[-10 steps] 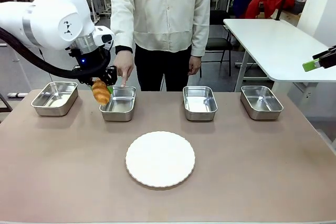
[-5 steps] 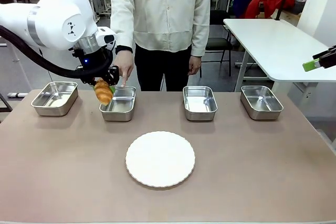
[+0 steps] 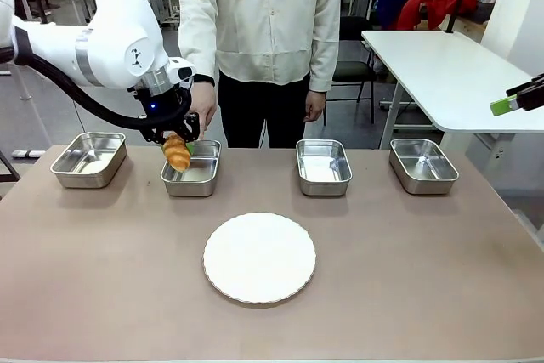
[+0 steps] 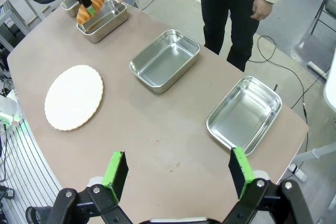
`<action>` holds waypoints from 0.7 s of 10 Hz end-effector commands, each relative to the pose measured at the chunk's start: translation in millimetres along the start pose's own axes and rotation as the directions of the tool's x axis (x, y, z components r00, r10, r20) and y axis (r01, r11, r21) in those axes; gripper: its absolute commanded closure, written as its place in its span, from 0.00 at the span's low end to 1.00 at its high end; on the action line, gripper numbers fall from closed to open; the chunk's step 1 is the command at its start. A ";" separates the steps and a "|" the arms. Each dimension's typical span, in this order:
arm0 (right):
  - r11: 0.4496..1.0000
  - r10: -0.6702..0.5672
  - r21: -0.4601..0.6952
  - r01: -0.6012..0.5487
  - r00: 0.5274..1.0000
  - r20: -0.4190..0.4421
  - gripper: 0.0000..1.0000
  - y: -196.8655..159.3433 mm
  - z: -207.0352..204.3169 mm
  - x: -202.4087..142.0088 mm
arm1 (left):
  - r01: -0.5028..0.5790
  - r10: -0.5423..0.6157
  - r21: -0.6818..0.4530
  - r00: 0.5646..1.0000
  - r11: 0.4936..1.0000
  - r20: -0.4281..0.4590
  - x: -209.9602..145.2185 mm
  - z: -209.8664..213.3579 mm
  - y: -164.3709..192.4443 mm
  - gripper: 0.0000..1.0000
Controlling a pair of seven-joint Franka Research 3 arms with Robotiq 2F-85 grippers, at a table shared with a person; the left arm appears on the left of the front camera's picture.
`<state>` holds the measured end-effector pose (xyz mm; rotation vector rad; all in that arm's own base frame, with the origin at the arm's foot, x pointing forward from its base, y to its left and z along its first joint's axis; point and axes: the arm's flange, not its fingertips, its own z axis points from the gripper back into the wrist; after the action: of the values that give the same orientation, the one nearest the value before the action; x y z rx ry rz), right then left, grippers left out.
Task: Place the bread in the container.
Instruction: Place the Butter Roll into the Airtight Container indicated by the human.
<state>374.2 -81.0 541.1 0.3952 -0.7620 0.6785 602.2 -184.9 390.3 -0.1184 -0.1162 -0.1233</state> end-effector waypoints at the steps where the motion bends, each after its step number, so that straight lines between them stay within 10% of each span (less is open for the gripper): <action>1: 1.000 0.010 0.016 -0.010 1.000 0.024 0.00 -0.4 -0.7 -0.9 | -0.015 0.014 -0.026 0.999 1.000 -0.034 11.0 -0.3 -1.3 0.39; 4: 1.000 0.010 0.016 -0.010 1.000 0.024 0.00 -0.4 -0.7 -0.9 | 0.010 -0.012 -0.035 0.998 0.999 -0.058 19.1 -9.3 -4.9 0.39; 5: 1.000 0.010 0.016 -0.010 1.000 0.024 0.00 -0.4 -0.7 -0.9 | 0.035 -0.037 -0.035 0.997 0.999 -0.064 21.8 -11.6 -5.5 0.00; 7: 1.000 0.010 0.016 -0.010 1.000 0.024 0.00 -0.4 -0.7 -0.9 | 0.056 -0.059 -0.056 0.997 0.997 -0.059 21.4 -13.4 -6.1 0.00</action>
<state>374.2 -81.0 541.0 0.3952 -0.7620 0.6786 619.9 -197.3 377.1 -0.1363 -0.0667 -0.1571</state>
